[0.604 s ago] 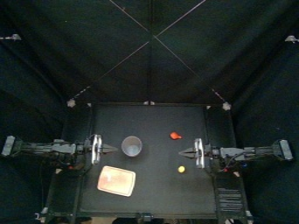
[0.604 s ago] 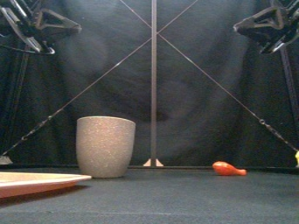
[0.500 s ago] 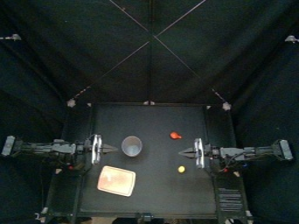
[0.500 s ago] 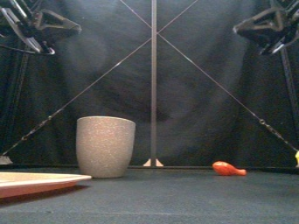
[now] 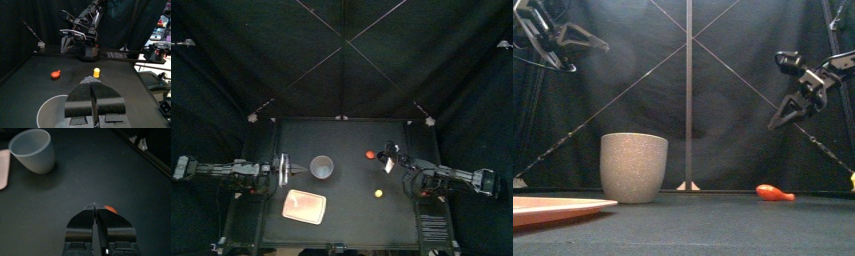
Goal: Pick the drumstick then place it on the pink plate
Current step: Pick the drumstick
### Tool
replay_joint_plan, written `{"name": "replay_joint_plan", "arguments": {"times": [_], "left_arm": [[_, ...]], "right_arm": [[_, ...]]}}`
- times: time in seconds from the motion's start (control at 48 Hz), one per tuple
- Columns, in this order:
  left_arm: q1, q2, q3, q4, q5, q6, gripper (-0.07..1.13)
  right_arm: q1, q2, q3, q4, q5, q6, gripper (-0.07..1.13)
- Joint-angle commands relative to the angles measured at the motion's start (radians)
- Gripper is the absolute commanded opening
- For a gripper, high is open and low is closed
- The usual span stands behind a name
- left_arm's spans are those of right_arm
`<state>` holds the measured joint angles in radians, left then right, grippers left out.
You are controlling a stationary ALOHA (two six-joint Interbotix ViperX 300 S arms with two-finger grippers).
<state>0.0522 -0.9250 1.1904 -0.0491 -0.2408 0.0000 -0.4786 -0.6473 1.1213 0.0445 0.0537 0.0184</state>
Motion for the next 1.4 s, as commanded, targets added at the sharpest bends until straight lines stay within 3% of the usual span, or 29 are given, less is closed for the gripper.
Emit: {"name": "replay_joint_plan", "arguments": {"times": [0.021, 0.146, 0.271, 0.708, 0.958, 1.167, 1.396], "left_arm": [[0.0, 0.005, -0.012, 0.002, -0.008, 0.003, 0.04], [-0.002, 0.005, -0.014, 0.017, -0.02, 0.005, 0.05], [-0.005, 0.005, -0.012, 0.046, -0.051, 0.005, 0.05], [-0.006, 0.005, 0.002, 0.08, -0.124, 0.005, 0.05], [-0.008, 0.006, 0.012, 0.08, -0.126, 0.005, 0.05], [-0.008, 0.005, 0.026, 0.081, -0.126, 0.005, 0.05], [-0.009, 0.005, 0.031, 0.095, -0.127, 0.003, 0.05]], "right_arm": [[-0.014, 0.003, -0.012, -0.028, 0.025, -0.002, 0.44], [-0.017, 0.003, 0.009, -0.075, 0.035, 0.006, 0.83], [-0.021, 0.008, 0.025, -0.08, 0.052, 0.008, 1.06], [-0.02, 0.153, 0.035, -0.072, 0.054, 0.006, 1.05], [-0.028, 0.308, -0.051, -0.123, 0.067, -0.003, 1.05], [-0.081, 0.408, -0.11, -0.184, 0.106, 0.005, 1.05], [-0.13, 0.5, -0.152, -0.187, 0.112, -0.003, 1.02]]}}
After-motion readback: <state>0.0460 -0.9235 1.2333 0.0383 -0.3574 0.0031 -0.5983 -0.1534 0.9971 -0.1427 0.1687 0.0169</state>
